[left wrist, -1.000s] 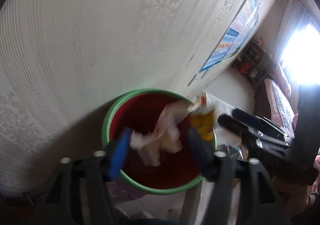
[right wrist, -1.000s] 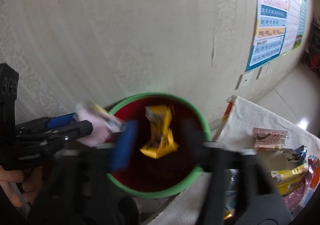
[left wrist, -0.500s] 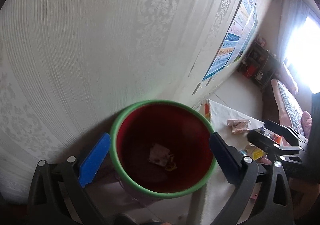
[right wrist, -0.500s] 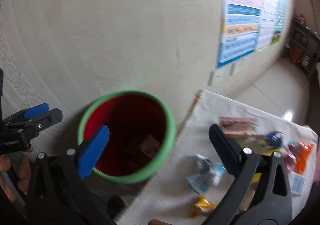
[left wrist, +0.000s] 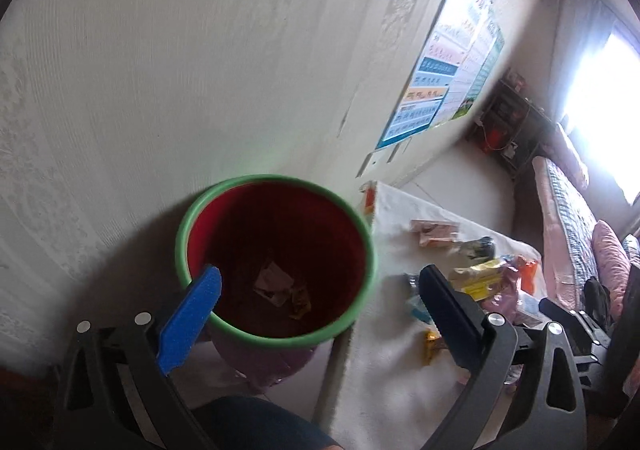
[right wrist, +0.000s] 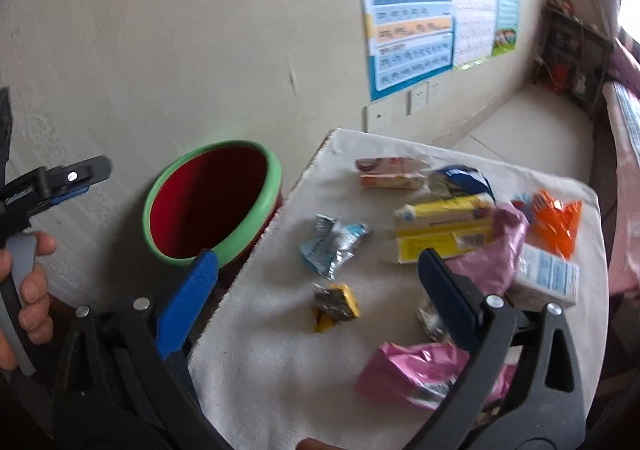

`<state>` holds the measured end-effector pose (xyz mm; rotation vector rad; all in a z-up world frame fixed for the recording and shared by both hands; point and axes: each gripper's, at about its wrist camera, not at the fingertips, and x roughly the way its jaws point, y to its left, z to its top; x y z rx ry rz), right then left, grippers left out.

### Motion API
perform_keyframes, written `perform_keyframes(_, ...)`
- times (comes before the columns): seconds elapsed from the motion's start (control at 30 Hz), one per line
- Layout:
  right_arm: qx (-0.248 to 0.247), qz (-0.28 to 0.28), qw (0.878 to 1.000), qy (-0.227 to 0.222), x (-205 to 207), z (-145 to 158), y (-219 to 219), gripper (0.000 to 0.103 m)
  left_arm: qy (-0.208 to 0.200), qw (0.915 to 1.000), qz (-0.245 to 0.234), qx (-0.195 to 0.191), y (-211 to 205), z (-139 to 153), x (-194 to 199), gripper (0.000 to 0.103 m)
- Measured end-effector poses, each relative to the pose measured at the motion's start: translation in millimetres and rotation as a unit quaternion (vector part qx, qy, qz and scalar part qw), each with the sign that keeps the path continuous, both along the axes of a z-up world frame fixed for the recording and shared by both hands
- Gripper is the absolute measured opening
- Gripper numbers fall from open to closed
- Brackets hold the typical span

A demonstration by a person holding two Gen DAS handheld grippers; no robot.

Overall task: Collect trash
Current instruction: 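Move both tools back over the table toward the remaining trash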

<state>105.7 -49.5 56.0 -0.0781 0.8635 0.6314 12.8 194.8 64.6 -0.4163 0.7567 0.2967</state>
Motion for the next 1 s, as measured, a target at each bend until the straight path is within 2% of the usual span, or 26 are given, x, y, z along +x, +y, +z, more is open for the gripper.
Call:
perform_keyframes(0.2,0.007,-0.022,1.000,-0.014,-5.5,9.9,-40.2,0.098,-0.003,0.9997,-0.026,0.000,-33.1,7.0,-3.4,0.095)
perform_keyframes(0.53,-0.003,-0.088,0.996,-0.031,2.4,17.6,-127.5,0.098,-0.002,0.9946,-0.104,-0.008,-97.7,1.6,16.5,0.095)
perform_keyframes(0.8,-0.019,-0.138,0.990,-0.036,10.1,12.4,-180.8,0.098,-0.003,0.9889,-0.147,-0.021,-133.9,-3.6,36.8,0.095)
perform_keyframes(1.0,-0.029,-0.158,0.987,-0.030,11.3,2.2,-202.2,0.098,0.002,0.9860,-0.165,-0.022,-145.6,-8.1,43.1,0.095)
